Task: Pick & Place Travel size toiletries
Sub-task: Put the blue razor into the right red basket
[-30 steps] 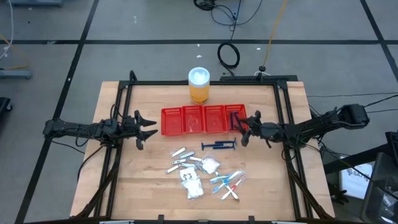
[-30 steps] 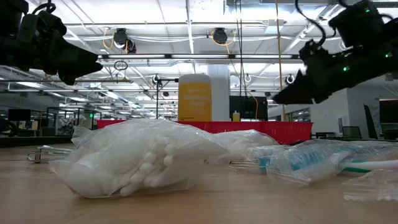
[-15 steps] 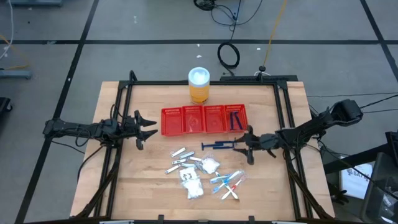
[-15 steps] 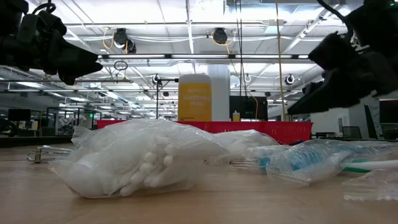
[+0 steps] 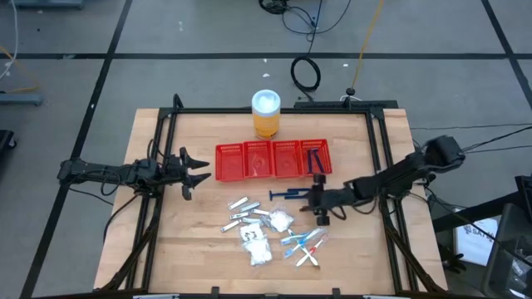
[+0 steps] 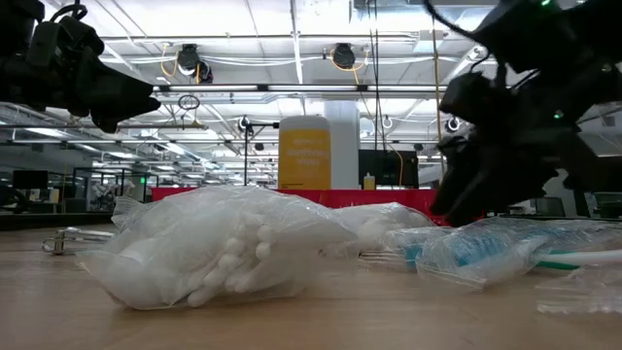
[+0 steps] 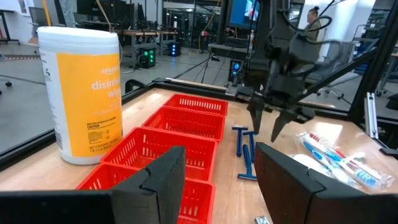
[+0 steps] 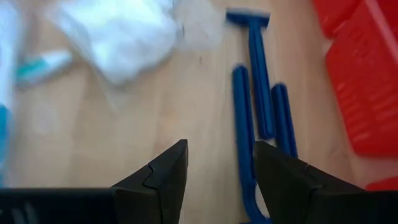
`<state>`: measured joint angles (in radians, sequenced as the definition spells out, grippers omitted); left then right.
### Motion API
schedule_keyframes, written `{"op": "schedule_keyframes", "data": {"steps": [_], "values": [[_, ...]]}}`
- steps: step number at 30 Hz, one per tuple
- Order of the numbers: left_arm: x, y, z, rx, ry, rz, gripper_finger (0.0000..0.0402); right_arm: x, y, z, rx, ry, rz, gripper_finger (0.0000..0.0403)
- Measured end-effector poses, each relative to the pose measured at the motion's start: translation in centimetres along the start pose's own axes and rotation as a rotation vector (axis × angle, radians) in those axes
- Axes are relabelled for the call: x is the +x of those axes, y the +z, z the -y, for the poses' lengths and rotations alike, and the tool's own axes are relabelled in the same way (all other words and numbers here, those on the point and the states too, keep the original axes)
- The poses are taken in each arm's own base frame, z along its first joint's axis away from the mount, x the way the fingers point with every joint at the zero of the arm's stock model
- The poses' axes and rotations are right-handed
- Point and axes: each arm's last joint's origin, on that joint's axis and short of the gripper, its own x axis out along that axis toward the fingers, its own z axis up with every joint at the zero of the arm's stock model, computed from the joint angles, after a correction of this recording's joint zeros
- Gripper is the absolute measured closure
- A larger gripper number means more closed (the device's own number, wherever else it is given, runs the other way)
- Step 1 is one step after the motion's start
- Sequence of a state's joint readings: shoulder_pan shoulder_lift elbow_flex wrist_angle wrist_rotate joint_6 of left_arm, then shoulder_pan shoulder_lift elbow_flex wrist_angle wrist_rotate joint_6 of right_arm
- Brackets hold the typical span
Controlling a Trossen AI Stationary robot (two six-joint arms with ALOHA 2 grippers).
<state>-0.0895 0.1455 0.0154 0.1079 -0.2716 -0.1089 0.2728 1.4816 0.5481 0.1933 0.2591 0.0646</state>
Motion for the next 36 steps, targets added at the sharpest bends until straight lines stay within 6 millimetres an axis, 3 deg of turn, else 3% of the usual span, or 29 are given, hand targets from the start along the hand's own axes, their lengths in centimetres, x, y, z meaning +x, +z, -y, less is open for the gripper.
{"op": "schedule_keyframes", "data": {"steps": [10,20,36], "values": [[0.0,0.0,0.0,0.0,0.0,0.0,0.0215,1.3,0.0,1.9,0.055,-0.021,-0.109,0.0232],[0.0,0.0,0.0,0.0,0.0,0.0,0.0215,1.1,-0.6,1.4,0.066,0.087,-0.183,0.0236],[0.0,0.0,0.0,0.0,0.0,0.0,0.0215,0.6,-0.9,-0.5,0.075,0.177,-0.206,0.0324]]}}
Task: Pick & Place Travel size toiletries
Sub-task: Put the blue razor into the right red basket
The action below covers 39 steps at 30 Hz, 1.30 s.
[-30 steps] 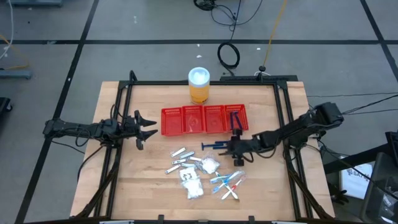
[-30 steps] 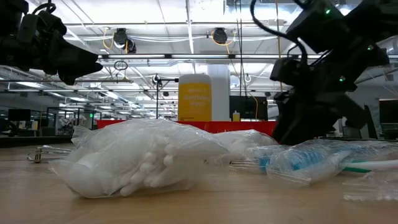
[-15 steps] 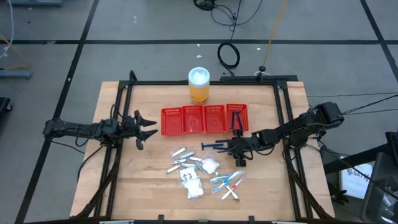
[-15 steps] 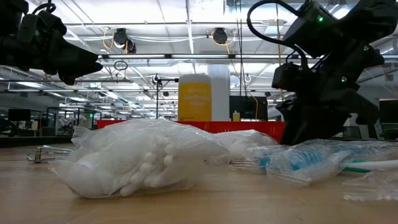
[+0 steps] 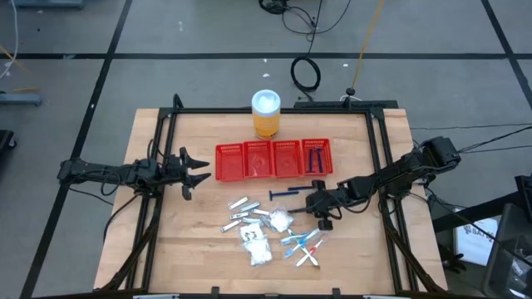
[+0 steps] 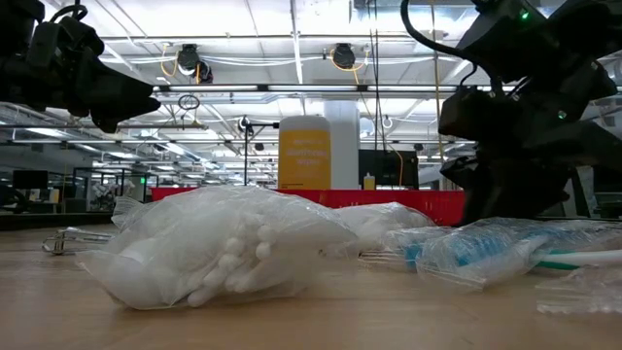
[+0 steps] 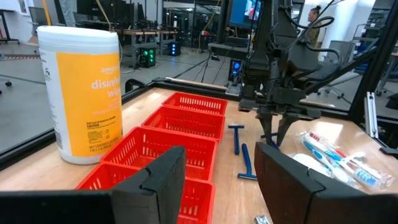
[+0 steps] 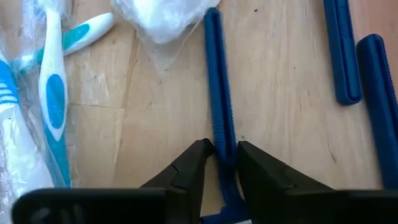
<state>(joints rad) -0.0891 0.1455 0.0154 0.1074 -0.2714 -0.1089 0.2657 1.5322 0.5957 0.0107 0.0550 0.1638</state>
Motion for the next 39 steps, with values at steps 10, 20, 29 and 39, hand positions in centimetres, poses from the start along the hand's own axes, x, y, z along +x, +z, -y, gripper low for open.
{"op": "schedule_keyframes", "data": {"steps": [10,20,29,39], "values": [[0.0,0.0,0.0,0.0,0.0,0.0,0.0215,-0.1,0.0,0.0,0.002,-0.018,0.002,0.0379],[0.0,0.0,0.0,0.0,0.0,0.0,0.0215,-3.9,1.5,0.0,-0.005,0.014,0.178,0.0379],[0.0,0.0,0.0,0.0,0.0,0.0,0.0215,-7.5,2.6,0.6,0.071,-0.055,0.363,0.0379],[0.0,0.0,0.0,0.0,0.0,0.0,0.0215,-8.7,2.6,3.4,0.347,-0.384,0.446,0.0372]]}}
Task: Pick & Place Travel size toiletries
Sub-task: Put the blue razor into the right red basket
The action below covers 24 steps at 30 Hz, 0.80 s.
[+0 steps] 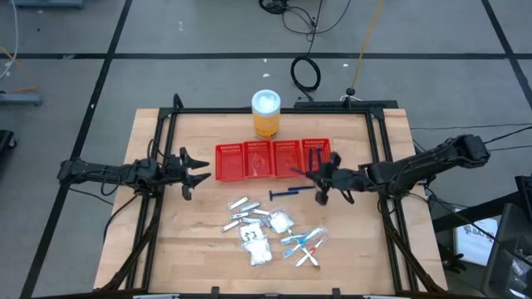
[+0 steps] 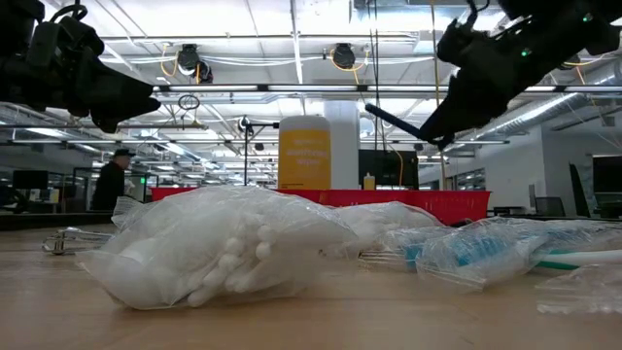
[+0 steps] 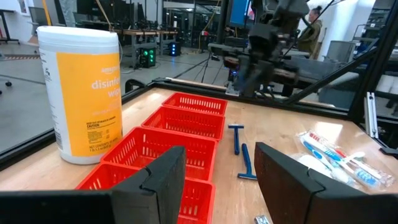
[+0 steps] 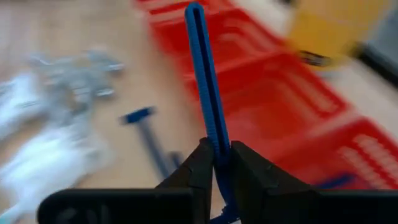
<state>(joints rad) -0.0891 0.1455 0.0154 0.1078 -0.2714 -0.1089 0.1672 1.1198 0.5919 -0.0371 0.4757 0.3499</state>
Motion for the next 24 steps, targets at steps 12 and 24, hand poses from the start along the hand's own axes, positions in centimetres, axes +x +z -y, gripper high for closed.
{"op": "schedule_keyframes", "data": {"steps": [12,24], "values": [[0.0,0.0,0.0,0.0,0.0,0.0,0.0215,0.3,-1.3,3.2,0.159,-0.415,-0.054,0.0368],[0.0,0.0,0.0,0.0,0.0,0.0,0.0215,0.5,-3.0,3.6,0.197,-0.424,-0.071,0.0351]]}}
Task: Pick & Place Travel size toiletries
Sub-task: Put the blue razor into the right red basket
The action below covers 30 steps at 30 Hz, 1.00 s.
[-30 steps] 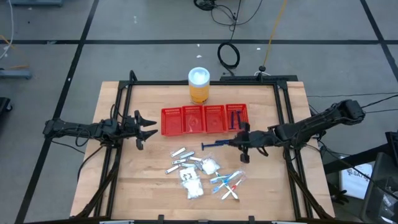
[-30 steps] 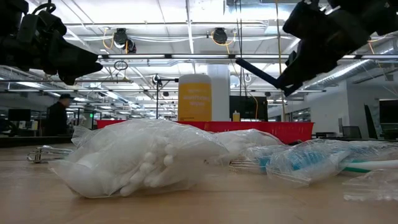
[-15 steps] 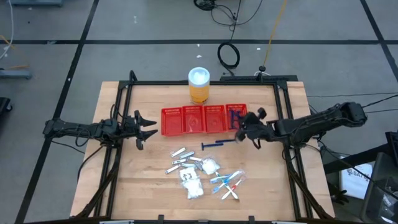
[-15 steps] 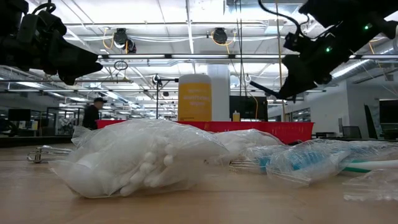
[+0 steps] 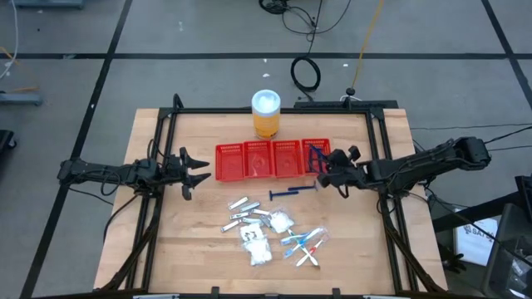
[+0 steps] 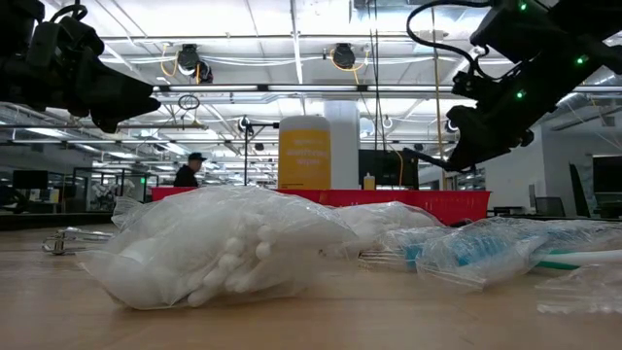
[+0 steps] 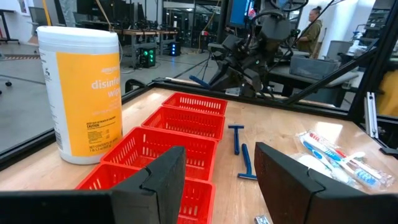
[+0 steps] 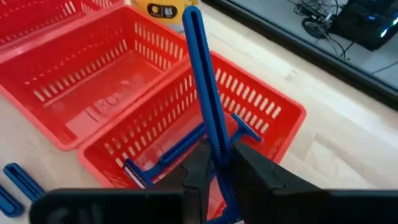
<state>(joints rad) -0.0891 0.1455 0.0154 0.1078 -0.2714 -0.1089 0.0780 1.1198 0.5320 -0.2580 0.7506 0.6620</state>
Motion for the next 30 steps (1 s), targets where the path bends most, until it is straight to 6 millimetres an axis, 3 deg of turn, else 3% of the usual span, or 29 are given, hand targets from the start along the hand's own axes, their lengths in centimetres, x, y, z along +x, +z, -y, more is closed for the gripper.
{"op": "schedule_keyframes", "data": {"steps": [16,30], "values": [[0.0,0.0,0.0,0.0,0.0,0.0,0.0215,0.2,-0.6,0.1,0.03,0.033,-0.033,0.0329],[0.0,0.0,0.0,0.0,0.0,0.0,0.0215,0.0,0.5,-0.8,-0.011,0.112,0.062,0.0245]]}}
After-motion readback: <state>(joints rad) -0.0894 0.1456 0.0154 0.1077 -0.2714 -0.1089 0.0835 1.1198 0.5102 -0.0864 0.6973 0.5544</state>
